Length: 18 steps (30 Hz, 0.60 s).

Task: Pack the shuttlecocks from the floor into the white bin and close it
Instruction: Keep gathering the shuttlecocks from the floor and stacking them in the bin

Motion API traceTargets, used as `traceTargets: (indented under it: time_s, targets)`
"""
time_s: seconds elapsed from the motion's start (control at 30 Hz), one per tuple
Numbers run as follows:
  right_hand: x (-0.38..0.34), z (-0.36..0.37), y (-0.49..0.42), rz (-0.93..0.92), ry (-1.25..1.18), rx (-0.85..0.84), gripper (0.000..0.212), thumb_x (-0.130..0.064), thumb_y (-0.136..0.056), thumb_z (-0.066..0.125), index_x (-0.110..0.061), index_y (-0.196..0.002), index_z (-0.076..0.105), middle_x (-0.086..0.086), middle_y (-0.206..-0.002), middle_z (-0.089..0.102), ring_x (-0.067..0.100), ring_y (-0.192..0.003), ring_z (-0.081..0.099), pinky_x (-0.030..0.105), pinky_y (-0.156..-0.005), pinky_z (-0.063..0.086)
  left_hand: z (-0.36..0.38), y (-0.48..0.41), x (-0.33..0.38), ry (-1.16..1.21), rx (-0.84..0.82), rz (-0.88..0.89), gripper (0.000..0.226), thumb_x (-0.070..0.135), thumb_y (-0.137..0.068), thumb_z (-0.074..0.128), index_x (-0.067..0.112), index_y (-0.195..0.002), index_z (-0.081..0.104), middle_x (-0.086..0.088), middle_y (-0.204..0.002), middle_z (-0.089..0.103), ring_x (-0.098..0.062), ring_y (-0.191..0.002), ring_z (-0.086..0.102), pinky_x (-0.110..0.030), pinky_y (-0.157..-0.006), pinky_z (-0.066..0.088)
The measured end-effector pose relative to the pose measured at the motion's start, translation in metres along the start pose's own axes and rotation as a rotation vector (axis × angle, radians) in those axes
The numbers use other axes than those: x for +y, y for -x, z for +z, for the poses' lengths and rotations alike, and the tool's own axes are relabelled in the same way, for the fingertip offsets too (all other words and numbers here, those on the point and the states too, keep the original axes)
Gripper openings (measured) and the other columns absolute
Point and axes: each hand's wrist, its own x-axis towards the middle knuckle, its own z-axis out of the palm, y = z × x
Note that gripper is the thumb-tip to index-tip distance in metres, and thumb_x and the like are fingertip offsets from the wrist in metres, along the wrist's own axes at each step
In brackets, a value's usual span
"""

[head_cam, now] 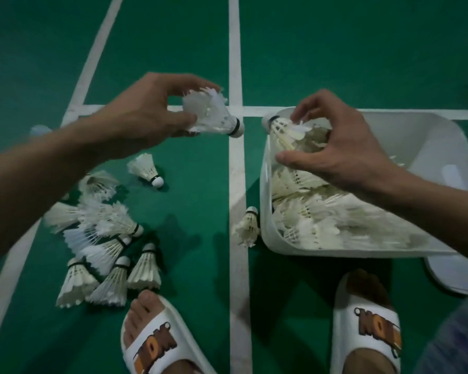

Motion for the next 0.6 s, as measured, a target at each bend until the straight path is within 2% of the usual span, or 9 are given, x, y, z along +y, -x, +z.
traceTargets:
  time_s: [0.1, 0.2, 0.27, 0.3, 0.33, 0.37, 0.4, 0.5, 0.6]
  targets:
    - [0.030, -0.027, 0.003, 0.071, 0.036, 0.022, 0.046, -0.033, -0.064, 0.083, -0.033, -0.101, 0.055, -0.007, -0.111, 0.058, 0.016, -0.098, 0.063, 0.042, -0.080, 0.057, 0.009, -0.010, 0.024, 0.033, -0.019, 0.049, 0.052, 0.003, -0.087, 0.058, 0.040, -0.124, 0.058, 0.008, -0.138, 0.050, -0.022, -0.094, 0.068, -0.056, -0.085, 0.053]
    - [0.053, -0.052, 0.009, 0.137, 0.067, 0.059, 0.043, -0.035, -0.069, 0.081, -0.031, -0.104, 0.057, -0.009, -0.103, 0.062, 0.007, -0.095, 0.062, 0.027, -0.074, 0.055, 0.032, -0.019, 0.052, 0.017, -0.080, 0.116, 0.052, 0.003, -0.088, 0.058, 0.042, -0.123, 0.058, 0.009, -0.136, 0.051, -0.018, -0.088, 0.070, -0.051, -0.080, 0.057]
    - [0.067, -0.068, 0.013, 0.187, 0.129, 0.065, 0.044, -0.037, -0.071, 0.079, -0.029, -0.107, 0.057, -0.013, -0.101, 0.060, -0.003, -0.089, 0.058, 0.015, -0.067, 0.045, 0.052, -0.028, 0.067, 0.001, -0.119, 0.154, 0.052, 0.002, -0.089, 0.057, 0.040, -0.125, 0.057, 0.010, -0.134, 0.051, -0.006, -0.079, 0.069, -0.034, -0.067, 0.060]
    - [0.073, -0.076, 0.016, 0.220, 0.137, 0.056, 0.045, -0.037, -0.071, 0.079, -0.029, -0.108, 0.056, -0.013, -0.103, 0.060, -0.003, -0.086, 0.057, 0.014, -0.065, 0.043, 0.064, -0.033, 0.073, -0.021, -0.146, 0.158, 0.052, 0.001, -0.089, 0.056, 0.038, -0.126, 0.057, 0.010, -0.132, 0.050, 0.004, -0.073, 0.064, -0.012, -0.046, 0.042]
    - [0.080, -0.083, 0.019, 0.255, 0.127, 0.036, 0.046, -0.035, -0.070, 0.080, -0.028, -0.108, 0.056, -0.010, -0.106, 0.059, -0.001, -0.084, 0.058, 0.015, -0.065, 0.044, 0.076, -0.037, 0.078, -0.056, -0.183, 0.154, 0.051, 0.001, -0.090, 0.055, 0.037, -0.126, 0.056, 0.011, -0.131, 0.049, 0.011, -0.068, 0.060, -0.009, -0.066, 0.032]
    - [0.086, -0.090, 0.023, 0.293, 0.108, 0.005, 0.047, -0.033, -0.068, 0.081, -0.027, -0.108, 0.057, -0.008, -0.110, 0.059, 0.003, -0.084, 0.061, 0.019, -0.065, 0.048, 0.089, -0.040, 0.082, -0.090, -0.223, 0.154, 0.050, 0.002, -0.091, 0.055, 0.038, -0.126, 0.055, 0.012, -0.131, 0.048, 0.011, -0.062, 0.058, -0.010, -0.046, 0.046]
    - [0.092, -0.095, 0.029, 0.329, 0.088, -0.034, 0.049, -0.031, -0.065, 0.083, -0.026, -0.107, 0.058, -0.006, -0.112, 0.059, 0.009, -0.084, 0.064, 0.024, -0.066, 0.053, 0.101, -0.043, 0.084, -0.117, -0.261, 0.158, 0.050, 0.003, -0.092, 0.054, 0.039, -0.126, 0.055, 0.014, -0.130, 0.048, 0.011, -0.059, 0.057, -0.012, -0.042, 0.036]
    - [0.109, -0.102, 0.044, 0.396, 0.059, -0.146, 0.049, -0.027, -0.060, 0.087, -0.025, -0.102, 0.062, -0.002, -0.110, 0.060, 0.018, -0.088, 0.067, 0.041, -0.078, 0.058, 0.131, -0.053, 0.082, -0.215, -0.351, 0.190, 0.049, 0.005, -0.092, 0.054, 0.043, -0.125, 0.053, 0.014, -0.143, 0.042, 0.002, -0.099, 0.056, -0.030, -0.086, 0.049]
    - [0.120, -0.105, 0.052, 0.405, 0.041, -0.260, 0.045, -0.021, -0.060, 0.088, -0.026, -0.098, 0.065, -0.001, -0.105, 0.062, 0.017, -0.093, 0.066, 0.040, -0.083, 0.057, 0.147, -0.058, 0.076, -0.270, -0.384, 0.172, 0.048, 0.007, -0.093, 0.054, 0.042, -0.125, 0.053, 0.009, -0.146, 0.041, -0.007, -0.106, 0.056, -0.041, -0.100, 0.044]
